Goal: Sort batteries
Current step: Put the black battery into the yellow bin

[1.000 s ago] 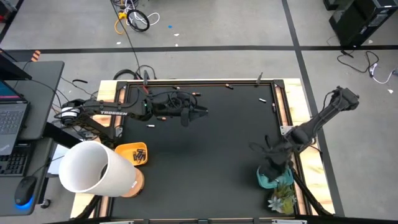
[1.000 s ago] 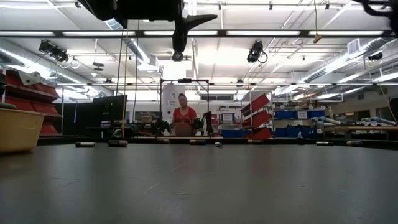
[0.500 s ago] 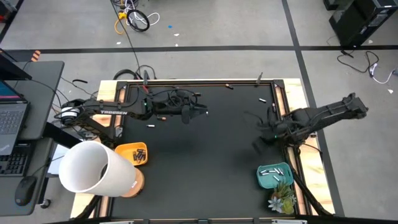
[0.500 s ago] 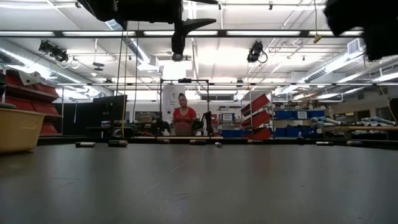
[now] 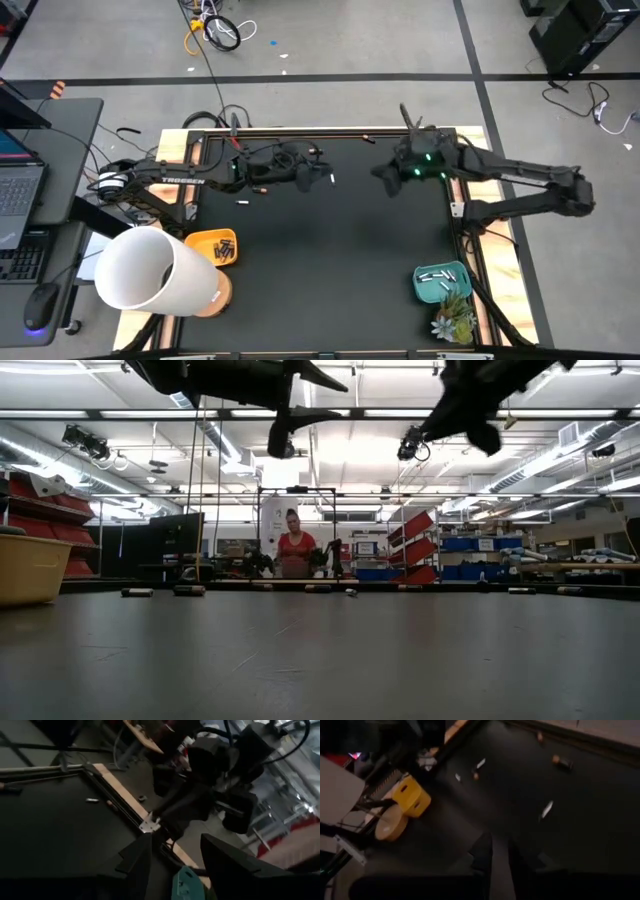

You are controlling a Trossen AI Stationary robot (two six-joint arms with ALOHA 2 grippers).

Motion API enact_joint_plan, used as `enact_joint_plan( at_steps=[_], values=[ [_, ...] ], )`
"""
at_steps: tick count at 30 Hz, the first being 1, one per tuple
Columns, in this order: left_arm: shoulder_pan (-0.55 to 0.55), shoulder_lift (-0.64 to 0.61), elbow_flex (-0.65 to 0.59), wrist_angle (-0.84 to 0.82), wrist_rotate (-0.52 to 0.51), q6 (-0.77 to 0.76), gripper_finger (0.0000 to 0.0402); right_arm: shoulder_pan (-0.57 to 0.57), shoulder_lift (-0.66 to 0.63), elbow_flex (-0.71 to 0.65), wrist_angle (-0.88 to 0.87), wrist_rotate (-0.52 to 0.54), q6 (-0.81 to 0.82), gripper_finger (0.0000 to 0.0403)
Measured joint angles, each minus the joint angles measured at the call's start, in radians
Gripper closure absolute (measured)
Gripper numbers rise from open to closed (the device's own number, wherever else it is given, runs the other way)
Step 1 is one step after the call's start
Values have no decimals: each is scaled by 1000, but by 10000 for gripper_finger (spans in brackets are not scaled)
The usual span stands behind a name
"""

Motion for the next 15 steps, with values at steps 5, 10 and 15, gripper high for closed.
enact_joint_plan(
  at_steps=[5,10,15],
  values=[
    [0,0,0,-43,-47,-60,216,-157,113,0,187,-207,-157,352],
    [13,0,0,-177,-117,-103,216,-217,230,0,425,-280,-222,354],
    [58,0,0,-298,-126,-131,216,-225,304,0,549,-349,-102,367]
  ],
)
